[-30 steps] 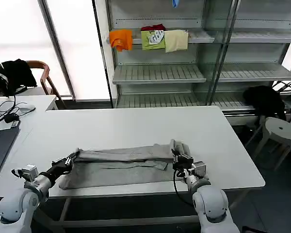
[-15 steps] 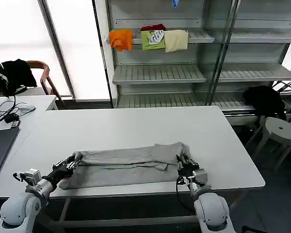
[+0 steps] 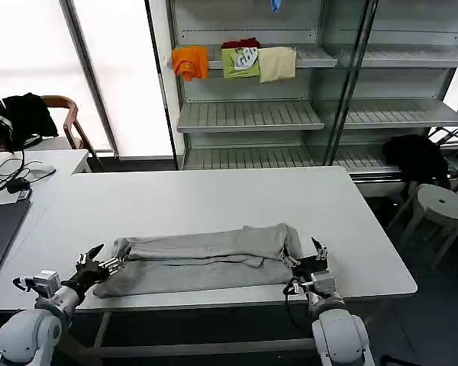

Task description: Fold and organize the clothes.

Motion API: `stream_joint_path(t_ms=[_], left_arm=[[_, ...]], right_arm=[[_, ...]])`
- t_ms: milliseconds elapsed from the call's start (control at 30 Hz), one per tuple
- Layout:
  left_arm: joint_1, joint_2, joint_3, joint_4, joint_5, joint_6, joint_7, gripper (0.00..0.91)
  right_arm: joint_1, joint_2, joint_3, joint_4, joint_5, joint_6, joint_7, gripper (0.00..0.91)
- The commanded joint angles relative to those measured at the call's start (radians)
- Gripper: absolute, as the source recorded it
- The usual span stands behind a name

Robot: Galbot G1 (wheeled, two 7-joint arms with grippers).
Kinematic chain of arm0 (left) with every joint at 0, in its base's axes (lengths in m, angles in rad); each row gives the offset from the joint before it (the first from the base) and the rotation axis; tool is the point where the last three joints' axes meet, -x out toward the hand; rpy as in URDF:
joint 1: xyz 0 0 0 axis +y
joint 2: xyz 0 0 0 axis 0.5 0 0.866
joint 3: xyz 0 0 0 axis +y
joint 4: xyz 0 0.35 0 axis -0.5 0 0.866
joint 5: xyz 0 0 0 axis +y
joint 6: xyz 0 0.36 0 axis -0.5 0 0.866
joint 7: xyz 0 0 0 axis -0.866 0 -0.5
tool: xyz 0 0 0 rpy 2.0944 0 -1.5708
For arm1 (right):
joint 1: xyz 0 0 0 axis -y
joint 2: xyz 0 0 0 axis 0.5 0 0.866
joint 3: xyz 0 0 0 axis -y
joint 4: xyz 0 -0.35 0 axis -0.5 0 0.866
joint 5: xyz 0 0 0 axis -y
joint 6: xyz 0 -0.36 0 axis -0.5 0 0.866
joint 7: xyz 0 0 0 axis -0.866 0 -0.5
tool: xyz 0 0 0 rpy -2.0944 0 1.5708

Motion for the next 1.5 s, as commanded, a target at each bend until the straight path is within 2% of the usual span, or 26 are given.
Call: stream_joint_path(t_ms=[33,200,267,300,333,367,433,533,933,1167,1333,1467,1500], left_arm=[[0.056,-0.102,0.043,-0.023,0.073,-0.061,-0.23,0.907],[0.032,-0.123,0.055,0.0,0.072,-0.053,-0.266,0.907],[0.032,-0.123,0.057,0.003,0.071,-0.051,-0.264,0.816],[0.033,-0.123,0.058,0.002,0.069,-0.048,-0.263,0.746],[0.033,-0.123,0.058,0.002,0.07,-0.047,-0.262,0.584],[0.033,-0.123,0.058,0.001,0.071,-0.047,-0.26,0.504],[0.033,-0.123,0.059,-0.002,0.07,-0.037,-0.258,0.151],[0.032,-0.124,0.06,-0.002,0.069,-0.032,-0.253,0.02],[0.031,-0.135,0.079,-0.017,0.088,-0.027,-0.204,0.0],[0.021,-0.14,0.059,-0.033,0.137,-0.115,-0.208,0.0],[-0.008,-0.079,-0.068,-0.064,0.192,-0.135,-0.139,0.0],[-0.056,0.055,-0.216,-0.009,0.266,-0.133,-0.029,0.0],[-0.073,0.115,-0.254,0.029,0.302,-0.142,-0.001,0.0]], right_arm=[[0.041,0.007,0.071,0.114,0.352,0.087,0.038,0.907],[0.061,0.007,0.065,0.135,0.346,0.064,0.039,0.907],[0.06,0.007,0.06,0.13,0.341,0.063,0.041,0.907],[0.059,0.008,0.06,0.128,0.338,0.063,0.04,0.907],[0.059,0.009,0.06,0.125,0.336,0.063,0.04,0.907],[0.059,0.009,0.06,0.122,0.336,0.062,0.042,0.907],[0.061,0.009,0.06,0.116,0.335,0.062,0.043,0.907],[0.064,0.007,0.058,0.11,0.33,0.061,0.045,0.907],[0.071,0.006,0.057,0.09,0.316,0.059,0.057,0.907],[0.066,0.005,0.06,0.085,0.314,0.058,0.064,0.907],[0.066,-0.001,0.061,0.082,0.313,0.055,0.069,0.907],[0.065,0.0,0.058,0.072,0.304,0.055,0.07,0.907],[0.065,0.0,0.056,0.067,0.301,0.055,0.07,0.907]])
